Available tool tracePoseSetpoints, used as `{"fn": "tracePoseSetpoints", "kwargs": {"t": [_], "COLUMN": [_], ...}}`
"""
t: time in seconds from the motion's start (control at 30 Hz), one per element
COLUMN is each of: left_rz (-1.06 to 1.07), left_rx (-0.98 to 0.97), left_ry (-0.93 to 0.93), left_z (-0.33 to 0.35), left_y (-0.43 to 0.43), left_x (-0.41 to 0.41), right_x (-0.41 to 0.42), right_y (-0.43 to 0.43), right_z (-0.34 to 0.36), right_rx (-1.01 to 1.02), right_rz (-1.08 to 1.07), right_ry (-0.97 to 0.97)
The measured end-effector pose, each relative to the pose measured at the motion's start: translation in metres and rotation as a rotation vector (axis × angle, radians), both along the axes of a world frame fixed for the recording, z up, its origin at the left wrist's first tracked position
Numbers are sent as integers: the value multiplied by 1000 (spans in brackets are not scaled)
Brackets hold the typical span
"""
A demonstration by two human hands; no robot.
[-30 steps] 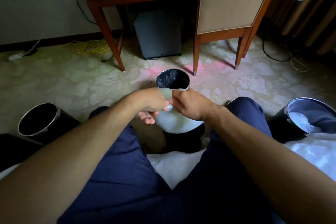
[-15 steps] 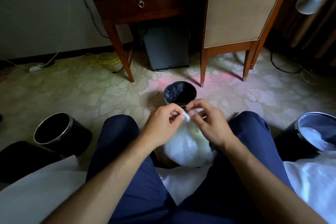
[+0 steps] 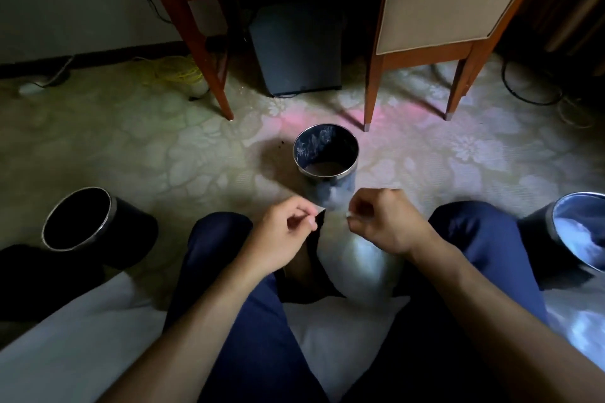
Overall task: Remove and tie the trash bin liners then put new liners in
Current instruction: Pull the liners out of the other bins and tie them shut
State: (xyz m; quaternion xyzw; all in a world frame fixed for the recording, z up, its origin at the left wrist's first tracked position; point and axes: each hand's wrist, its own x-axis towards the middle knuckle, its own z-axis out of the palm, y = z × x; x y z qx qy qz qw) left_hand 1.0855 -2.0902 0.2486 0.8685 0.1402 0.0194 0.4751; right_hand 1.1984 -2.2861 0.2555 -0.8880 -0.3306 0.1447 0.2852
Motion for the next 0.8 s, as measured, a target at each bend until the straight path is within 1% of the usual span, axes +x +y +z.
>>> {"fn": "tracePoseSetpoints", "kwargs": {"t": [0.07, 0.17, 0.23, 0.3, 0.37, 0.47, 0.53, 0.6, 0.67, 0.8], "left_rz": [-47, -210, -305, -311, -225, -127, -119, -142, -141, -22], "left_rx": [73, 102, 142, 177, 153, 2, -29, -1, -10, -77], "left_ry": [168, 485, 655, 788, 835, 877, 936, 1007, 1040, 1055], "left_z": [-29, -60, -68, -60, -36, 30, 79, 127, 169, 229], "left_y": [22, 44, 54, 62, 67, 66, 69, 72, 75, 82], "left_x": [8, 35, 57, 74, 83, 82, 77, 70, 67, 67], "right_x": [17, 45, 63, 78, 87, 96, 100, 104, 111, 124], "right_y": [10, 24, 31, 34, 31, 23, 17, 10, 2, -11], "right_z": [-19, -46, -56, -55, -39, 12, 55, 100, 137, 185], "right_rx": [-58, -80, -143, -167, -162, -122, -106, -105, -107, -108], "right_rz": [-18, -112, -186, -261, -351, -457, -488, -509, -509, -495], "right_ry": [42, 192, 317, 475, 600, 683, 691, 710, 728, 705]}}
